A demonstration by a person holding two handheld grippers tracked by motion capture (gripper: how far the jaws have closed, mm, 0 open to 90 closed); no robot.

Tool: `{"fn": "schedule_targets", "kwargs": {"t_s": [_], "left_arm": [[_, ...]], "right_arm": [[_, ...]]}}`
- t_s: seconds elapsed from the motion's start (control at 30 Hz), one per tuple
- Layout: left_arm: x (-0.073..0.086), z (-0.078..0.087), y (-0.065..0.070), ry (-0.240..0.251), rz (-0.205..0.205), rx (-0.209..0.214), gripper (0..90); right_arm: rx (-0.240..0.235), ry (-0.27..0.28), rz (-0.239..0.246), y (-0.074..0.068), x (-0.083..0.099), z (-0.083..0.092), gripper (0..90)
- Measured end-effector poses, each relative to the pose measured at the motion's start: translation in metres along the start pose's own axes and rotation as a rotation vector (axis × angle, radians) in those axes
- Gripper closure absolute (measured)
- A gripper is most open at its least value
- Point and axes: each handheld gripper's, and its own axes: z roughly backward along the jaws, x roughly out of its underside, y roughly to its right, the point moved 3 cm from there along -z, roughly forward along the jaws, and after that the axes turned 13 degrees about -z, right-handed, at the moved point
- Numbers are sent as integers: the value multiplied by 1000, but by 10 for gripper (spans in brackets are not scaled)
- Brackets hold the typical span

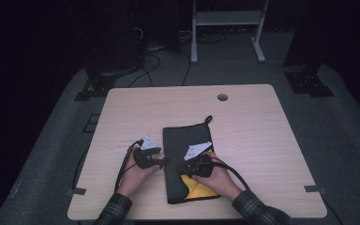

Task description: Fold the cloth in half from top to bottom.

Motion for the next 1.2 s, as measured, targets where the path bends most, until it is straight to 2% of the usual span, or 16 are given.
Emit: {"fn": "schedule_targets", "kwargs": {"t_s": [0.27, 0.47, 0.67, 0.9, 1.0, 1.1, 1.13, 1.2], "left_arm": [[0, 0, 0, 2, 1, 1, 411], [0, 0, 0, 4, 3, 0, 411], [0, 0, 0, 3, 2, 1, 411], [0, 0, 0, 0, 0, 2, 402], [0, 0, 0, 4, 3, 2, 402], [0, 0, 0, 1, 0, 3, 402], [0, 0, 0, 4, 3, 2, 402], [0, -1, 0, 6, 1, 2, 400]], "right_arm": [[-4, 46, -31, 2, 3, 35, 837], [-1, 42, -56, 4, 22, 65, 838], [-3, 36, -90, 4, 51, 94, 837], [21, 6, -112, 5, 80, 106, 815], [62, -30, -93, 9, 89, 108, 751], [83, -51, -85, 11, 96, 113, 720], [89, -47, -87, 11, 97, 116, 712], [71, -12, -107, 10, 97, 123, 697]]}}
